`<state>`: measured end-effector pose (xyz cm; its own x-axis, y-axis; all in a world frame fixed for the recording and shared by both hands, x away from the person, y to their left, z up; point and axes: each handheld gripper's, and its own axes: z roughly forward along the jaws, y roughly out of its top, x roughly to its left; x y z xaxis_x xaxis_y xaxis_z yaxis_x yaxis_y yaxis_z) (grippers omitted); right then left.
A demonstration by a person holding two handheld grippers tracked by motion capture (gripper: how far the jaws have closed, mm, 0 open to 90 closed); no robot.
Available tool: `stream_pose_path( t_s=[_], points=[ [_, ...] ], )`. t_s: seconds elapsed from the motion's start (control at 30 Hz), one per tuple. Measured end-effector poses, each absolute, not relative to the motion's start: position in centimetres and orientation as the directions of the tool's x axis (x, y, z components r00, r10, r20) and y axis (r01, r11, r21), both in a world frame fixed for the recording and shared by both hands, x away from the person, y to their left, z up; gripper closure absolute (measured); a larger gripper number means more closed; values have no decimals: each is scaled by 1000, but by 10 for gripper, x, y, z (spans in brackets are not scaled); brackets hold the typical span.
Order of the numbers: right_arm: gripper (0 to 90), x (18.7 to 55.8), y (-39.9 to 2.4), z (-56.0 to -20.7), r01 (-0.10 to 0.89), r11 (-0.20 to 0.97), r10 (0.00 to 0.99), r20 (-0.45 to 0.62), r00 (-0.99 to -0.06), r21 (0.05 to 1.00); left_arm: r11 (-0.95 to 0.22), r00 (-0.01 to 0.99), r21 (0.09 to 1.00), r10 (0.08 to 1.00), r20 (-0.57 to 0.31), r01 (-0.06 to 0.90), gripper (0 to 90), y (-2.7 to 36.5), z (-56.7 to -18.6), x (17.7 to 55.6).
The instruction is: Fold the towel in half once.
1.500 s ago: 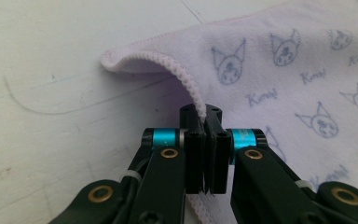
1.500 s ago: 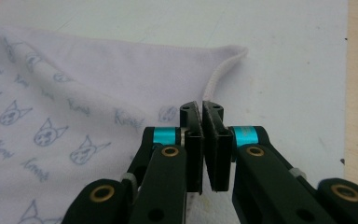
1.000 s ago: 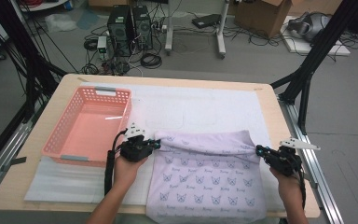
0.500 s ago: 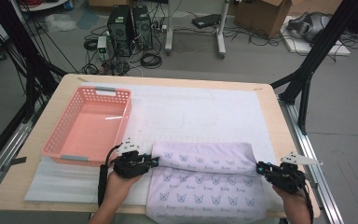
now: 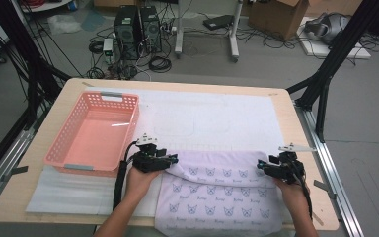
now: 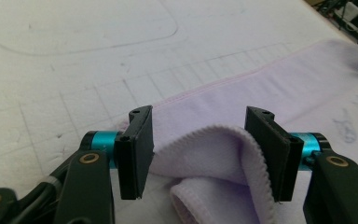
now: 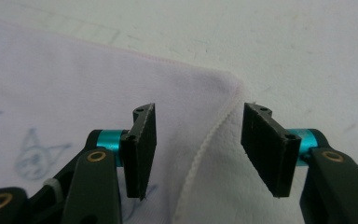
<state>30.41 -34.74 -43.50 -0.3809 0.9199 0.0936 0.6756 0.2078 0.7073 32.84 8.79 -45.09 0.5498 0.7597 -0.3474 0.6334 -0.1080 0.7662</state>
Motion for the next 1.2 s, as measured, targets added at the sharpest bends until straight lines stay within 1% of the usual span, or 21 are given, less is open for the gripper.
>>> stream_pose_path(
  t_s=[0.07,0.1,0.17,0.2,0.23,0.27,0.33,0.4,0.53,0.77,0.9,1.0,1.03,1.07,1.1,1.13,1.17,1.2],
  points=[
    [535,310,-343,-439,689,234,918,77,-388,685,-135,558,769,766,-318,624,465,84,-453,328],
    [572,311,-342,-440,688,248,920,56,-387,681,-151,567,771,765,-305,619,509,82,-453,327],
    [778,311,-343,-439,685,251,914,67,-401,684,-181,579,771,766,-279,611,632,79,-452,325],
    [858,311,-343,-439,683,258,906,74,-416,684,-198,586,770,766,-265,606,713,78,-451,324],
    [866,310,-343,-439,675,272,902,63,-428,685,-199,582,773,772,-256,603,777,78,-449,322],
    [868,308,-342,-438,664,287,900,43,-434,691,-203,587,781,772,-244,591,810,79,-446,320],
    [869,302,-343,-434,639,272,899,46,-435,720,-193,591,800,772,-233,568,824,82,-441,316],
    [869,295,-347,-427,611,252,899,52,-435,750,-167,602,823,760,-243,543,826,86,-434,310],
    [869,277,-353,-414,579,213,897,77,-436,787,-127,624,840,729,-281,527,818,93,-426,298],
    [869,238,-355,-401,531,205,880,82,-468,822,-125,654,859,704,-276,497,810,101,-422,270],
    [868,219,-356,-400,536,212,877,83,-474,817,-144,669,858,694,-268,493,808,104,-425,251],
    [867,209,-357,-405,578,210,881,104,-462,788,-162,672,841,686,-280,515,788,105,-433,239],
    [864,207,-356,-409,604,218,883,109,-457,766,-170,672,833,683,-286,527,766,105,-436,237],
    [844,206,-356,-412,619,225,884,109,-454,752,-184,671,820,682,-290,541,725,104,-439,235],
    [778,205,-355,-417,645,232,886,115,-450,728,-188,664,810,687,-295,555,656,104,-442,234],
    [687,205,-354,-421,668,234,895,113,-433,707,-197,660,807,695,-286,557,580,104,-445,233],
    [617,205,-354,-425,677,236,903,99,-417,697,-191,651,809,705,-281,556,531,105,-446,232],
    [579,205,-354,-428,680,233,908,96,-409,695,-182,642,813,715,-277,553,497,105,-446,231]
  ],
)
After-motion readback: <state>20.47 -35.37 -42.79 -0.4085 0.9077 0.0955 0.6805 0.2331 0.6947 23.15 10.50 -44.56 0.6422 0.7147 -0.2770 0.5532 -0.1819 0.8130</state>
